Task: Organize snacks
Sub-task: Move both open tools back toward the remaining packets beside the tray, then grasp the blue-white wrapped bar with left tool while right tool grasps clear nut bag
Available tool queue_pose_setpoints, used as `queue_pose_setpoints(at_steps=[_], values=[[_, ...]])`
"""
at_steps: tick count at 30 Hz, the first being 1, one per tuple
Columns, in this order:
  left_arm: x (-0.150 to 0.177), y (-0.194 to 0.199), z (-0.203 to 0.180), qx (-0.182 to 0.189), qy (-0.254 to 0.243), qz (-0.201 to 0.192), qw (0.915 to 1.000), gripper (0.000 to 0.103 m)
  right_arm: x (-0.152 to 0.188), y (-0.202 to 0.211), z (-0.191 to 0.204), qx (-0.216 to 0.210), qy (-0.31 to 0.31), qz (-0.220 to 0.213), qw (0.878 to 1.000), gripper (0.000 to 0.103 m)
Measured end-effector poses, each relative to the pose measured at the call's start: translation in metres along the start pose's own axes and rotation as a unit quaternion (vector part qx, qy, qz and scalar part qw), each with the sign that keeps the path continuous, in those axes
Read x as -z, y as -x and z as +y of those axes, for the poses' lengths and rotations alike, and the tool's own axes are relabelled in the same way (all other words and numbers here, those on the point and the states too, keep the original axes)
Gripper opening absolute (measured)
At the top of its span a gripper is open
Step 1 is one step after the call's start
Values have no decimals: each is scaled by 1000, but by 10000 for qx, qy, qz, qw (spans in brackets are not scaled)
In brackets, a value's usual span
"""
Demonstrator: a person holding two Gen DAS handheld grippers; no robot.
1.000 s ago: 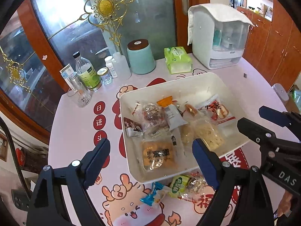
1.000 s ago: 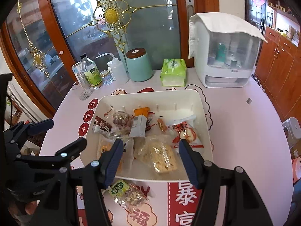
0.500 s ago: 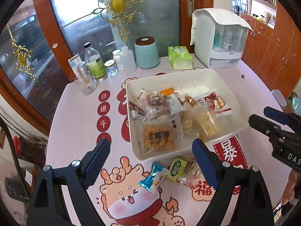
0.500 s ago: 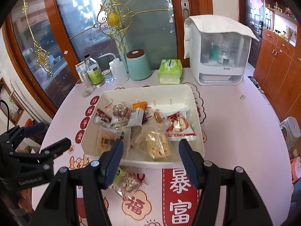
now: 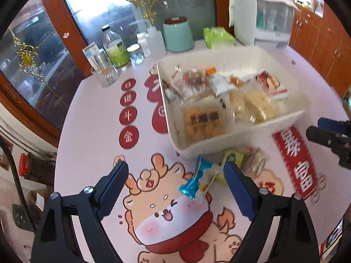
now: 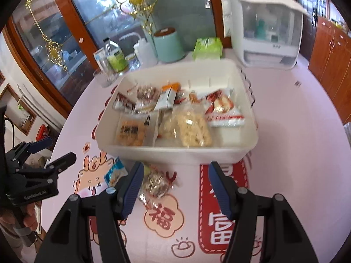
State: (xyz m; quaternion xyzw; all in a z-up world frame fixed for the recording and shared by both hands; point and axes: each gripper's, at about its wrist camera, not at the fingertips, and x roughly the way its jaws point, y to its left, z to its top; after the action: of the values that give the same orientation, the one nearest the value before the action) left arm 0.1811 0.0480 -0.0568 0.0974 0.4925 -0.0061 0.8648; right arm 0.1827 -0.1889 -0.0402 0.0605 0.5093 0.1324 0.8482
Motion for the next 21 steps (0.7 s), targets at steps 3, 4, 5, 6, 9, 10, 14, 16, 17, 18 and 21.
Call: queue_pose_setpoints(at_steps=[3,4,5,6,9,10,14,16,17,18,21], values=[[9,-18,-4,113,-138,160,9997,88,9,-16,1,-168,-145,186,9996,62],[12,-24,-5,161,-190,201,9995,88,13,-23,3,-211,-180,253,9993,62],[16,-31,-7,198,-257,249,9992,88,16,-29,4,-222,-206,310,9991,62],[18,-38,-9,215,-317,292,9988,88,19,-34,5,-230,-230,365,9988,62],[25,-59,-13,249,-498,462,9974,88,29,-50,7,-278,-344,490,9978,62],[27,-66,-14,247,-544,513,9969,88,32,-56,7,-317,-393,531,9973,62],[29,-87,-15,304,-656,648,9953,88,39,-72,7,-347,-567,638,9957,62],[29,-92,-15,368,-672,658,9949,88,41,-76,6,-376,-658,648,9950,62],[30,-95,-15,407,-686,652,9947,88,42,-78,5,-390,-708,652,9946,62],[30,-97,-15,438,-701,633,9946,88,43,-80,4,-403,-757,654,9942,62],[30,-103,-14,467,-740,583,9945,88,47,-84,0,-429,-907,645,9929,62]])
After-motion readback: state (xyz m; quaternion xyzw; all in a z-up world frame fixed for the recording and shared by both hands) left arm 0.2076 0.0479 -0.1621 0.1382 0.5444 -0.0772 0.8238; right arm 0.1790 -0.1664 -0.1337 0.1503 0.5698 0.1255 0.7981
